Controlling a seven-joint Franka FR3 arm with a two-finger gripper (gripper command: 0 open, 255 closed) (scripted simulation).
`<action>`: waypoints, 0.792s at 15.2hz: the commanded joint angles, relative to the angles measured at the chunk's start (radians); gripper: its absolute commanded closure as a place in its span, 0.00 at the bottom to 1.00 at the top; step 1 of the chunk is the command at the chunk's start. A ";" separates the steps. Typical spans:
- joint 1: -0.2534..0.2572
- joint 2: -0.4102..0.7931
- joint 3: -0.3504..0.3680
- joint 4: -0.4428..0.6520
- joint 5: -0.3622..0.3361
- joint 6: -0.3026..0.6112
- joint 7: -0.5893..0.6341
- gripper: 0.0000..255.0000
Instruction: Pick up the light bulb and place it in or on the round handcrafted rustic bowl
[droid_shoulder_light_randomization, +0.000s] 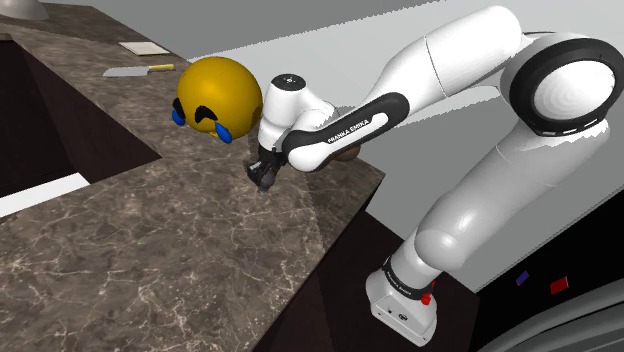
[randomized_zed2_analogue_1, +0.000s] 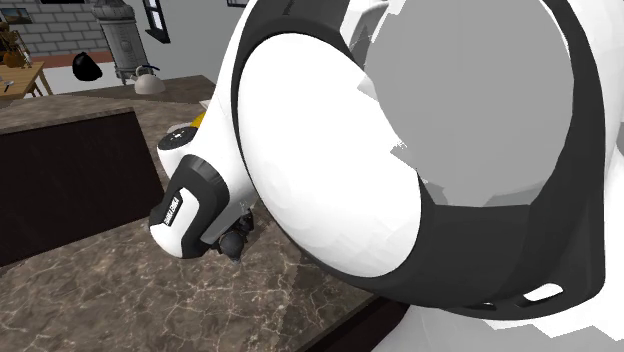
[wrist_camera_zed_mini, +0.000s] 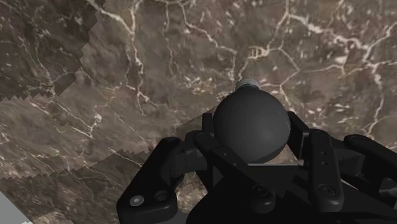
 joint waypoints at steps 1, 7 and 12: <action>0.000 0.000 0.000 -0.001 0.000 0.000 0.000 1.00; 0.006 -0.032 -0.003 0.011 0.029 -0.041 -0.027 1.00; 0.015 -0.081 -0.009 0.036 0.069 -0.109 -0.064 1.00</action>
